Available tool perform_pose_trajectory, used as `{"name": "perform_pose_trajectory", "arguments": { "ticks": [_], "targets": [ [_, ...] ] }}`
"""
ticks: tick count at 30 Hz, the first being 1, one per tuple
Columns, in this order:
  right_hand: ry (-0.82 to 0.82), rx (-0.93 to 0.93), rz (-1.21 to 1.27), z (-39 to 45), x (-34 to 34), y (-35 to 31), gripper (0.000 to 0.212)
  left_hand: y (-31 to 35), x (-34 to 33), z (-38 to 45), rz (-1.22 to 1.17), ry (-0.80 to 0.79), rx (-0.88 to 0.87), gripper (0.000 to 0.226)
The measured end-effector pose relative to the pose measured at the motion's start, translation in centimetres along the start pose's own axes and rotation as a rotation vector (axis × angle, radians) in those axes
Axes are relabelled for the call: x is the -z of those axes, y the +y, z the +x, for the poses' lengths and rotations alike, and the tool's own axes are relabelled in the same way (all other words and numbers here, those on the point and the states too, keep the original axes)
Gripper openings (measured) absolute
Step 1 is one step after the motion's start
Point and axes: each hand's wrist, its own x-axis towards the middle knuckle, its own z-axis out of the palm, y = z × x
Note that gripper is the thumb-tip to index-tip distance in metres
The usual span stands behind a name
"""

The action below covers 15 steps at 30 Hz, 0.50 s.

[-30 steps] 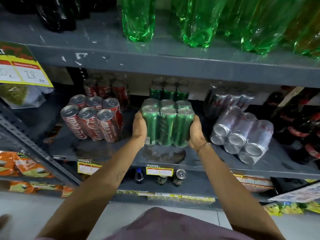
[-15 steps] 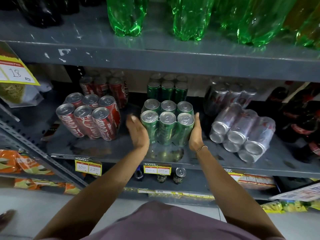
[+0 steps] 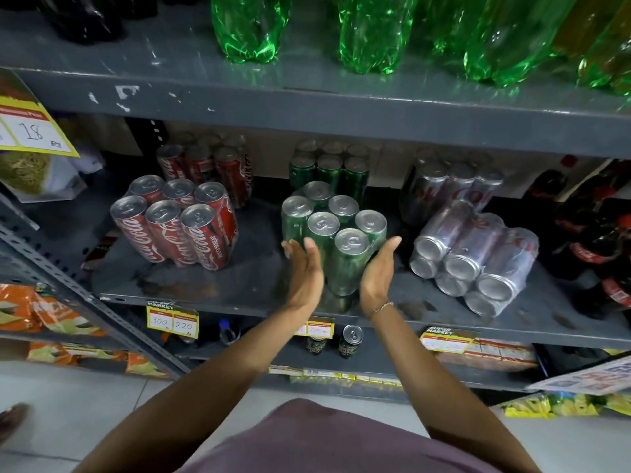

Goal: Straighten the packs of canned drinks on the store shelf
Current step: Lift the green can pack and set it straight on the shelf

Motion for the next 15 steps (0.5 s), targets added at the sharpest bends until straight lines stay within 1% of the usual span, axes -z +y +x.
{"name": "perform_pose_trajectory", "arguments": {
  "ticks": [1,2,4,6,8,10,12,13,14,15],
  "targets": [
    [0.121,0.063,-0.073,-1.5,-0.2,0.6,0.068,-0.6,0.7,0.2,-0.009,0.007,-0.030,0.068],
    [0.200,0.129,-0.131,-2.9,-0.4,1.1,0.060,-1.3,1.2,0.1,-0.021,0.010,-0.063,0.066],
    [0.265,0.179,-0.189,-5.6,-1.2,2.0,0.047,-2.6,0.9,-1.3,-0.055,0.023,-0.165,0.065],
    [0.285,0.155,-0.243,-7.9,-1.6,2.9,0.044,-3.6,-0.1,-2.8,-0.134,0.087,-0.260,0.068],
    [0.242,0.191,-0.284,-9.1,-1.0,3.7,0.052,-3.9,-0.2,-2.7,-0.221,0.198,-0.249,0.064],
    [0.162,0.242,-0.196,-8.3,0.2,3.1,0.057,-3.8,0.5,-1.6,-0.251,0.263,-0.249,0.057],
    [0.124,0.236,-0.126,-5.0,0.7,1.3,0.049,-3.9,1.3,-0.6,-0.241,0.284,-0.310,0.055],
    [0.094,0.203,-0.137,-2.8,0.6,0.2,0.044,-4.0,1.5,-0.1,-0.243,0.287,-0.332,0.054],
    [0.012,0.161,-0.168,-0.6,0.2,-1.0,0.047,-4.0,1.7,0.4,-0.250,0.284,-0.340,0.051],
    [-0.117,0.114,-0.186,1.4,-0.4,-2.2,0.055,-3.7,2.2,1.0,-0.257,0.273,-0.340,0.047]
  ]
}}
